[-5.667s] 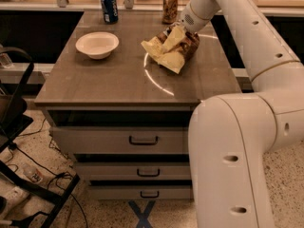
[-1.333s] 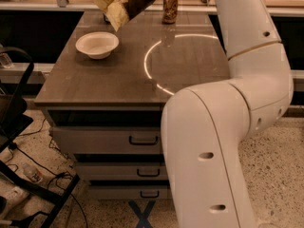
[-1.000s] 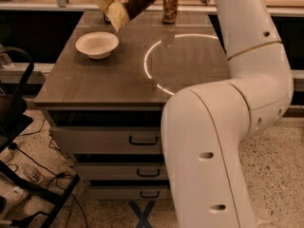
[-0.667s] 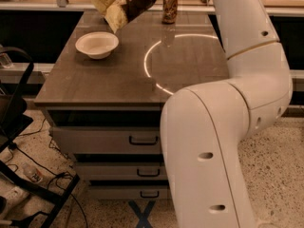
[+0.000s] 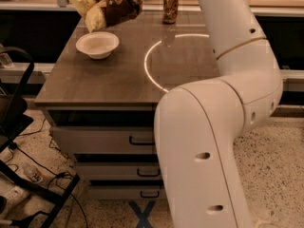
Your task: Place brown chip bag into paper bowl
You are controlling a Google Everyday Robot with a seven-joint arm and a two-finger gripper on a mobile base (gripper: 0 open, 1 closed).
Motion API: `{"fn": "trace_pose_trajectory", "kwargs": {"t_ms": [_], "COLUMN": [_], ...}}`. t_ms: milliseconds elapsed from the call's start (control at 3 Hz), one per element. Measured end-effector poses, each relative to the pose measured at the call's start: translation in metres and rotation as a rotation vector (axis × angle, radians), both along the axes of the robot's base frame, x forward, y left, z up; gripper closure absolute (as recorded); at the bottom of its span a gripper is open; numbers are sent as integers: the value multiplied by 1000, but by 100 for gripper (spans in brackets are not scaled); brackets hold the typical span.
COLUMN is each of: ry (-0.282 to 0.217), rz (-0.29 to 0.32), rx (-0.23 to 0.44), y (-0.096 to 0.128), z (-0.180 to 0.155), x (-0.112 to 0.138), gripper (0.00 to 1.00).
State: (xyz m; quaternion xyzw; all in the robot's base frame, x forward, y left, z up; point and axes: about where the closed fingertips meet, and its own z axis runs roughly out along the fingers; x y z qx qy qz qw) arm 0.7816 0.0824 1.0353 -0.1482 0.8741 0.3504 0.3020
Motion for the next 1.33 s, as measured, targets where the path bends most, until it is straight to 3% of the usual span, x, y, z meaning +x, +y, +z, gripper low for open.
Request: {"fn": "trace_pose_trajectory", "kwargs": {"t_ms": [667,1000,1333], "ry": [55,78,86], "rz": [12,16,11], "rx": [22,12,3], "y": [41,57,63], "z": [-16,-42,-59], "x": [1,10,17], "gripper": [100,100,100]}}
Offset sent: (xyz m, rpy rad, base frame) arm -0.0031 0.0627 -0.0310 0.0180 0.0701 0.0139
